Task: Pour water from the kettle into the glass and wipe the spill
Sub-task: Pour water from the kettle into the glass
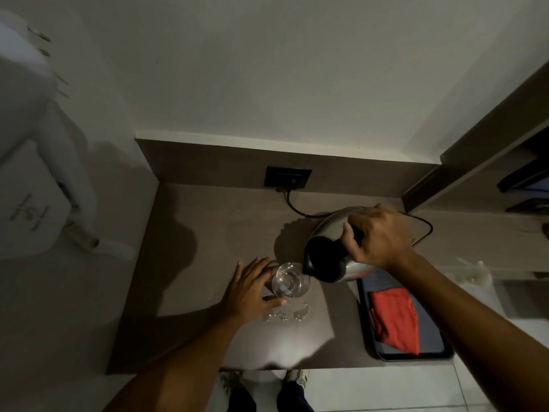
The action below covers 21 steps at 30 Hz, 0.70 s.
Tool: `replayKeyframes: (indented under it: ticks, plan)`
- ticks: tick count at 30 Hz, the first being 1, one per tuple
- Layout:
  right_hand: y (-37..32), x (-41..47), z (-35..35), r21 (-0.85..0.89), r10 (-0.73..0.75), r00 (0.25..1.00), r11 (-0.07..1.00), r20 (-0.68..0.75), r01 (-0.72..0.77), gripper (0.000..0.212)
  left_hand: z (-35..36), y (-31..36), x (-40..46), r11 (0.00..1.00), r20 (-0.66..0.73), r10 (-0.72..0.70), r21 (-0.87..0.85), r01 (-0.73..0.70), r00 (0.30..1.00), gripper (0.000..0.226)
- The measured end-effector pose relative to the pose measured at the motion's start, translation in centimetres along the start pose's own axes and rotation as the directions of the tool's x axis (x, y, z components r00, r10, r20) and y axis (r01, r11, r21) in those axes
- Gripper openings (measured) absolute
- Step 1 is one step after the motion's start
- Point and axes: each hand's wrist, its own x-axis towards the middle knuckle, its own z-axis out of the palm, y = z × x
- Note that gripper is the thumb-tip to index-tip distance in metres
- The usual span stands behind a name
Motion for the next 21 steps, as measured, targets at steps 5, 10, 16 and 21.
replayKeyframes:
  ticks: [5, 10, 16, 21]
  plan:
    - [-0.5, 0.0, 0.0, -0.066, -0.046, 0.999, 0.997, 0.008, 0.046, 0.032, 0.0, -0.1, 0.1, 1.0, 0.026, -0.004, 0.023, 0.003, 1.0, 0.099]
    - [-0.9, 0.4, -0.4, -0.105, -0.074, 0.997, 0.992, 0.006, 0.074, 0.032, 0.2, -0.2, 0.0, 1.0, 0.009, -0.002, 0.028, 0.001, 1.0, 0.1]
    - [-1.1, 0.9, -1.0, -0.137, -0.093, 0.996, 0.986, -0.007, 0.092, 0.033, 0.0, -0.1, -0.1, 1.0, 0.016, -0.003, 0.028, 0.002, 1.0, 0.098]
    - [-1.2, 1.1, -1.5, -0.163, -0.097, 0.995, 0.982, 0.019, 0.099, 0.032, 0.0, -0.2, 0.0, 1.0, 0.018, -0.004, 0.024, 0.004, 1.0, 0.097]
